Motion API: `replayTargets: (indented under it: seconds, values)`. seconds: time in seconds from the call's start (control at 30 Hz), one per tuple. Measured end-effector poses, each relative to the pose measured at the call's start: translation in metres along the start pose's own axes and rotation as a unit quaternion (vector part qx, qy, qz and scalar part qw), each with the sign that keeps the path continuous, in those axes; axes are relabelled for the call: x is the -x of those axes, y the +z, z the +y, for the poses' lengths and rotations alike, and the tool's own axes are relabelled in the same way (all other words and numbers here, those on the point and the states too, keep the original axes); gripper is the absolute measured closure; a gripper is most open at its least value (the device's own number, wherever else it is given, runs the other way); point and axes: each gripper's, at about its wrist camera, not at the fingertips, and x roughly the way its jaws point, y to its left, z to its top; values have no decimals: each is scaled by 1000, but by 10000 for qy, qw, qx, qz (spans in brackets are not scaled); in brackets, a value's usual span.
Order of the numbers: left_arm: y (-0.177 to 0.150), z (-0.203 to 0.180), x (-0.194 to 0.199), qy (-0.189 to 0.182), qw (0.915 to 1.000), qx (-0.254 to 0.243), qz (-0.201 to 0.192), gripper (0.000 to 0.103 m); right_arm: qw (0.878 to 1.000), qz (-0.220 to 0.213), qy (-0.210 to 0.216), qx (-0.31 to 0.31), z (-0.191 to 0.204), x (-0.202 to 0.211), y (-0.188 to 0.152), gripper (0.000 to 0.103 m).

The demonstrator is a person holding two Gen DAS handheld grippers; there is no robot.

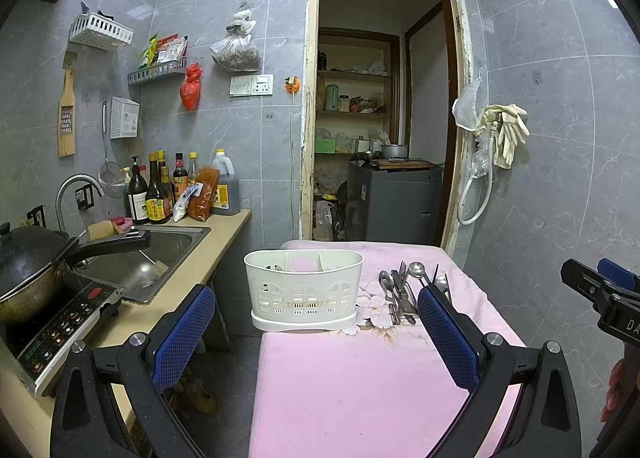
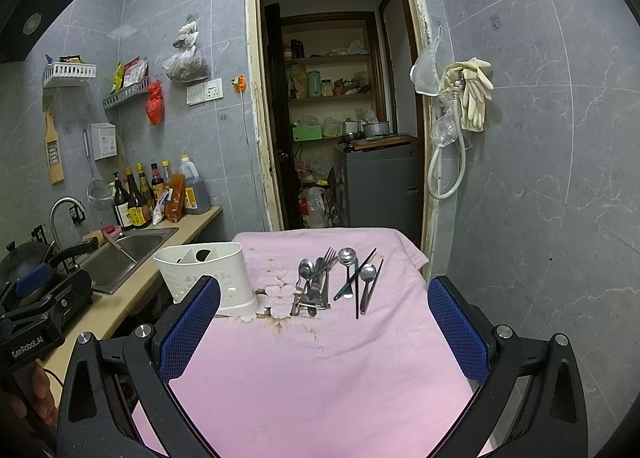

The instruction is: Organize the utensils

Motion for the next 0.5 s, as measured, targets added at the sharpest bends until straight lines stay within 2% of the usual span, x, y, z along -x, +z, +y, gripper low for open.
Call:
replayTargets:
  seconds: [0.5]
  values:
    - [0, 0, 0, 4, 10000, 5, 6, 1, 10000, 26, 12, 26, 3, -3, -4, 1]
